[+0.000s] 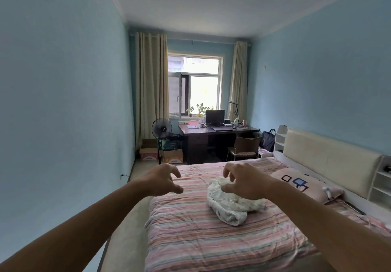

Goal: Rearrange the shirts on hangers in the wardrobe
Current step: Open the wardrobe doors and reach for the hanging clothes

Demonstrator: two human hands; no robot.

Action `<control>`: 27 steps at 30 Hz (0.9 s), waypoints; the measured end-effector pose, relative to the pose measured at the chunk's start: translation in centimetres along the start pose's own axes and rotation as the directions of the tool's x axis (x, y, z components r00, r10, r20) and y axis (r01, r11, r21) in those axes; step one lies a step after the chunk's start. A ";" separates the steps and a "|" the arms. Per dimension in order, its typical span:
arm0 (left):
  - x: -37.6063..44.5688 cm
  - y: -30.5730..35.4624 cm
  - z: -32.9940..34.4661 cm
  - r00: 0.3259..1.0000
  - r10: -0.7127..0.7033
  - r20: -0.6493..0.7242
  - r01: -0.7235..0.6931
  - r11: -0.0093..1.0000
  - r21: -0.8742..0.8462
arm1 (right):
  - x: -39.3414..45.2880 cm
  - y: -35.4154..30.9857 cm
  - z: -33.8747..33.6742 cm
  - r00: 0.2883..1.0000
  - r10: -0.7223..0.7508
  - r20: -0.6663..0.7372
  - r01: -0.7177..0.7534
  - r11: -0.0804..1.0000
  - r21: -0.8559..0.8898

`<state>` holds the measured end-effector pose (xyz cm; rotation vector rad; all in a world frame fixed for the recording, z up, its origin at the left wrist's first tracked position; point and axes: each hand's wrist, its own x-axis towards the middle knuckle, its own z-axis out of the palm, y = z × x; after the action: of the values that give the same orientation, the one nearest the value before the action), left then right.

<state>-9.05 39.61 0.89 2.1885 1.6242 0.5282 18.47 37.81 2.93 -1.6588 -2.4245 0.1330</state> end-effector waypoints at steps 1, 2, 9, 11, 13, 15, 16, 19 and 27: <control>1.9 -0.1 -0.2 1.000 0.002 0.003 -0.002 1.000 0.006 | 1.7 1.0 -0.2 1.000 0.006 0.002 -0.006 1.000 0.012; 3.8 -0.1 -0.5 1.000 0.004 0.004 -0.004 1.000 0.018 | 3.2 1.9 -0.4 1.000 0.012 0.010 -0.012 1.000 0.012; 16.6 0.7 -1.0 0.996 0.084 0.006 -0.084 0.994 0.075 | 11.6 8.8 -1.4 0.998 0.066 -0.016 -0.066 0.998 0.015; 20.3 1.1 -0.5 0.995 0.098 0.024 -0.099 0.992 0.071 | 13.5 10.9 -1.3 0.996 0.087 -0.012 -0.087 0.996 0.009; 24.1 1.6 0.1 0.992 0.118 0.037 -0.119 0.992 0.049 | 15.3 12.9 -1.3 0.992 0.119 -0.029 -0.118 0.993 0.026; 28.0 2.1 1.1 0.987 0.146 0.063 -0.148 0.989 0.030 | 17.1 15.0 -1.2 0.986 0.159 -0.041 -0.157 0.987 0.034; 30.0 2.3 1.6 0.983 0.167 0.078 -0.169 0.985 0.023 | 18.0 16.1 -1.1 0.982 0.182 -0.047 -0.180 0.983 0.032; 36.1 3.4 3.3 0.965 0.238 0.112 -0.240 0.971 0.004 | 20.6 19.7 -0.9 0.966 0.245 -0.076 -0.244 0.969 0.024; 50.4 8.3 7.3 0.895 0.389 0.219 -0.434 0.874 0.218 | 24.4 28.9 -2.3 0.861 0.496 -0.114 -0.495 0.868 0.037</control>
<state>14.90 85.26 2.80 2.7188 1.1916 0.2338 36.81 71.00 2.59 -2.1839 -1.8558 0.1102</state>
